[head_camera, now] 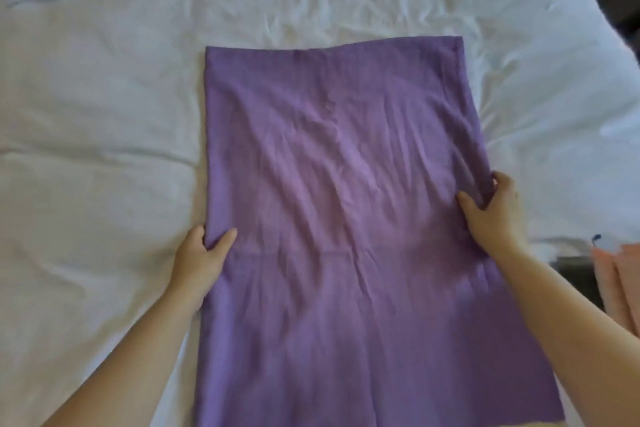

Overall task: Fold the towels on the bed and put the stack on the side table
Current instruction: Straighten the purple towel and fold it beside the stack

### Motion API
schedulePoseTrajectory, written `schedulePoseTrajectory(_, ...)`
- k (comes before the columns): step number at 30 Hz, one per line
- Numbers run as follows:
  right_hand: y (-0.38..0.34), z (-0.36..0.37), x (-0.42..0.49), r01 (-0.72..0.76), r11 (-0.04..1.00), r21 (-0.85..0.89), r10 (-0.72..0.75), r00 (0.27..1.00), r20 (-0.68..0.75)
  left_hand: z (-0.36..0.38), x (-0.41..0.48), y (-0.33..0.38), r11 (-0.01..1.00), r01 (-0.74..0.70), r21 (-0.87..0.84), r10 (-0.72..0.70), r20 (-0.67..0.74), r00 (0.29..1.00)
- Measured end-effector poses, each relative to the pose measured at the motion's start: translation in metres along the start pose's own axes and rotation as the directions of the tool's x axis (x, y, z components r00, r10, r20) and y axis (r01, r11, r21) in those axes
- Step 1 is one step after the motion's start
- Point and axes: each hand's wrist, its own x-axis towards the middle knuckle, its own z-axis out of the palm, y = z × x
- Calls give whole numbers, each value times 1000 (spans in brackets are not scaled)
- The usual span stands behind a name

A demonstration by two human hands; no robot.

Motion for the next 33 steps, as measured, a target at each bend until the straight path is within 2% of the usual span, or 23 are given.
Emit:
schedulePoseTrajectory(2, 14, -10, -35, -8, 999, -31, 10, 999, 50, -6, -32, -21, 999, 35, -39, -34, 45, 998)
schedulePoseTrajectory(5, 34, -22, -80, -143, 990, 18, 140, 982, 124, -12, -65, -46, 996, 57, -72, -51, 84, 995)
schedulePoseTrajectory(8, 42, -37, -101, -271, 951, 150, 245, 955, 167, -18, -66, -47, 975, 97, -200, -77, 102, 992)
schedulePoseTrajectory(11, 36, -45, -87, -300, 911, 283, 261, 950, 170, -17, -43, -23, 937, 108, -331, -63, 145, 987)
schedulePoseTrajectory(16, 23, -35, -48, -339, 814, 471, 246, 937, 250, -12, -29, 1, 962, -32, -272, 30, -10, 999)
schedulePoseTrajectory(18, 15, -43, -42, -307, 804, 509, 194, 945, 263, -21, -33, 9, 947, -46, -317, 44, -12, 999)
schedulePoseTrajectory(20, 6, -60, -40, -243, 801, 547, 92, 953, 289, -36, -37, 20, 936, -64, -346, 92, 67, 993)
schedulePoseTrajectory(22, -7, -84, -42, -163, 837, 522, -27, 941, 338, -55, -40, 33, 943, -122, -309, 167, 125, 978)
schedulePoseTrajectory(24, -22, -112, -46, -76, 882, 466, -106, 930, 352, -77, -44, 48, 955, -203, -215, 233, 125, 964)
schedulePoseTrajectory(26, -40, -141, -50, 16, 903, 429, -157, 942, 295, -104, -50, 66, 950, -254, -181, 274, 94, 957)
schedulePoseTrajectory(33, -111, -249, -69, 290, 905, 310, -321, 946, 52, -213, -81, 137, 878, -426, -217, 421, -74, 904)
